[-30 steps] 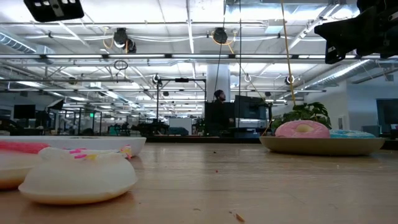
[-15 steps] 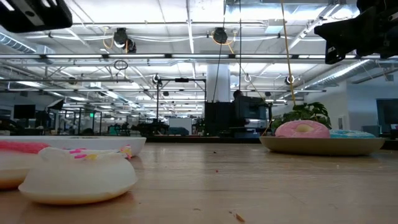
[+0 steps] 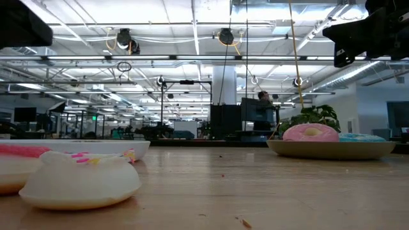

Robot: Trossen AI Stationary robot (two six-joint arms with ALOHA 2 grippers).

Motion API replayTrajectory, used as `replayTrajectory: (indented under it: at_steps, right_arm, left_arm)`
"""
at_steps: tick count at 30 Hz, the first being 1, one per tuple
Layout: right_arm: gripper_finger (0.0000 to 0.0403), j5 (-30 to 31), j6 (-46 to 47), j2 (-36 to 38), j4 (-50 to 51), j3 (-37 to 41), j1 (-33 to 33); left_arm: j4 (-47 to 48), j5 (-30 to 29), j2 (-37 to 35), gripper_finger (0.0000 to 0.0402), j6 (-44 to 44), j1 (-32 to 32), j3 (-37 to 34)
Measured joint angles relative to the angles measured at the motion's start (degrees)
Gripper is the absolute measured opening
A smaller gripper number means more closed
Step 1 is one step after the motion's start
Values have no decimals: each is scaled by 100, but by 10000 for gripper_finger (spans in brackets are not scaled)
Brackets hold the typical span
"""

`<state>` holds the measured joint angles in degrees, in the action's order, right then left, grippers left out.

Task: Pick & Place donuts
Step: Put the small blue donut on the white plate

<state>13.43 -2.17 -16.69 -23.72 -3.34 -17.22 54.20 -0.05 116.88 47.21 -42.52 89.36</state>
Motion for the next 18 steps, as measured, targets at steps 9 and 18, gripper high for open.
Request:
replayTrajectory:
  at_steps: [9,18]
  right_arm:
    - [0,-2,-2,0,2,-2,-1]
    - [0,0,-7,0,2,0,-1]
  left_arm:
    - [-236,-36,18,372,159,97,-342]
    - [-819,171,19,341,153,135,-807]
